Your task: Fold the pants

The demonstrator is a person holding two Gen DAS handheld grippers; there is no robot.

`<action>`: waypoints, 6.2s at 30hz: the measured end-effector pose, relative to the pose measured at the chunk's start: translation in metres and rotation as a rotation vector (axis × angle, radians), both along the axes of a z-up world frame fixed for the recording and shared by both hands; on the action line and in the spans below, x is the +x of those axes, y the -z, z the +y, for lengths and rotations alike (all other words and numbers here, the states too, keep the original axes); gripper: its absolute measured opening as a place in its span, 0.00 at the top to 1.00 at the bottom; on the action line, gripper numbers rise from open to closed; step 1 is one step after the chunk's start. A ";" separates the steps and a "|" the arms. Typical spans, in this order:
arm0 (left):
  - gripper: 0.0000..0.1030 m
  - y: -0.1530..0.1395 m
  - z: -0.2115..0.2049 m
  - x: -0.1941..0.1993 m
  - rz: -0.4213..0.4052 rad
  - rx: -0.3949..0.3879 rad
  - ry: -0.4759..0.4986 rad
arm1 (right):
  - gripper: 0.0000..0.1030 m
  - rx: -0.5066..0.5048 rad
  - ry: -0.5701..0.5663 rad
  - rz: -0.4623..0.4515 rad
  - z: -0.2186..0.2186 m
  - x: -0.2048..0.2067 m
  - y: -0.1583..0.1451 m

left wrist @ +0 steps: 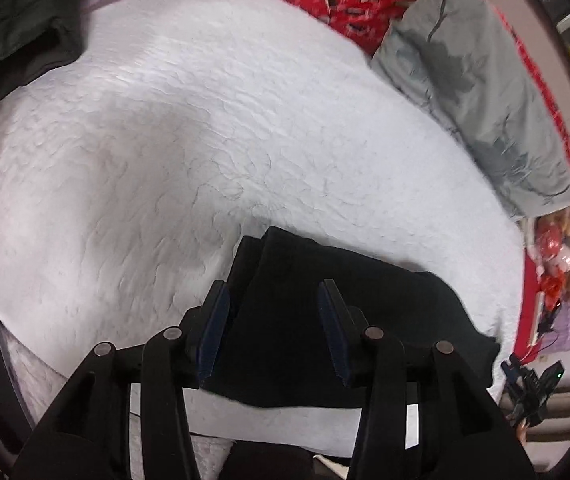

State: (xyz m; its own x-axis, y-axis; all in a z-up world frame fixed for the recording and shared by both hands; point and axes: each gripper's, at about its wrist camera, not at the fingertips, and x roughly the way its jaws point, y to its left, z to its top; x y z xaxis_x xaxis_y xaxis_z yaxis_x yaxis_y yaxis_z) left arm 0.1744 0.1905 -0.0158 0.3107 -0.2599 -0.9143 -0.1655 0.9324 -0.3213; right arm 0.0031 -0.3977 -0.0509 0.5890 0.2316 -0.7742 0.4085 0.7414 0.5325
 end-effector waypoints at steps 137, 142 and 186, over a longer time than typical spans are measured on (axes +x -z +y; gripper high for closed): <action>0.43 0.092 -0.394 -0.153 0.238 -0.476 -0.083 | 0.50 0.478 -0.264 0.109 -0.036 0.071 0.067; 0.43 0.088 -0.398 -0.151 0.215 -0.504 -0.063 | 0.51 0.521 -0.252 0.105 -0.036 0.070 0.071; 0.92 0.052 -0.268 -0.121 0.167 -0.801 -0.121 | 0.90 0.412 -0.313 -0.052 0.092 0.077 -0.025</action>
